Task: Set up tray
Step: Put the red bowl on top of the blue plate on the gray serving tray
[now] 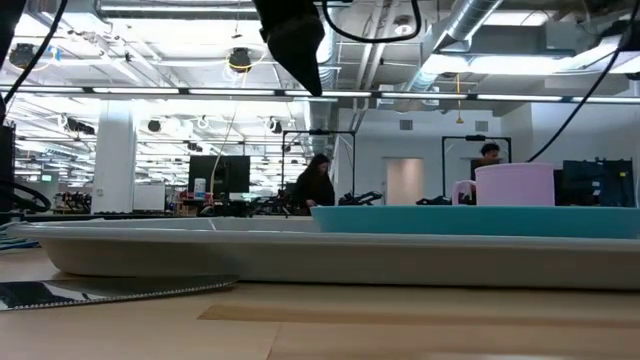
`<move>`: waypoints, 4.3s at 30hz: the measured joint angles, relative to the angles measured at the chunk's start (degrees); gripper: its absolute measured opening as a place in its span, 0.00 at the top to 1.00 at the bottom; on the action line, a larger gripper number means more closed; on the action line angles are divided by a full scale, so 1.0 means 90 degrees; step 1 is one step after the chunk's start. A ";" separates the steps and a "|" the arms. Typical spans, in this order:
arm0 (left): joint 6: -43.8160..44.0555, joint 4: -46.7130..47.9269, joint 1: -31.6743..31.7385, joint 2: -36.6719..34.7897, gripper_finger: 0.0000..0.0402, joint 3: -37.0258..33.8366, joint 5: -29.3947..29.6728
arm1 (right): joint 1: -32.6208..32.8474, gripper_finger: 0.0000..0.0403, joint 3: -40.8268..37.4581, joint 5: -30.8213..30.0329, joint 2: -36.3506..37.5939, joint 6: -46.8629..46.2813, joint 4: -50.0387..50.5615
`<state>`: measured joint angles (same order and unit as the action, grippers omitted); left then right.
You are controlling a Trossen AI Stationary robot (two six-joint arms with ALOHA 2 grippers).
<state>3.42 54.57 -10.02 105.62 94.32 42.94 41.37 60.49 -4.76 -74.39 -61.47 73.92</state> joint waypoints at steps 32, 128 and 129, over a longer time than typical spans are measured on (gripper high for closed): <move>-0.3100 -0.1653 0.0392 0.0002 0.66 0.0000 0.0110 | 0.0276 0.46 -0.0002 0.1351 -0.2368 -0.0225 -0.0793; 0.2378 0.3857 -0.1139 0.0005 0.66 0.2890 0.1342 | -0.3719 0.83 0.1367 0.0170 -0.2505 0.4561 -0.2075; 0.2378 0.3854 -0.1139 0.0005 0.66 0.2890 0.1295 | -0.3681 0.83 0.1367 0.0114 -0.2440 0.4559 -0.2094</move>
<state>24.82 89.25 -20.27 105.67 120.33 54.60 8.24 72.79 -3.74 -96.35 -20.43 55.08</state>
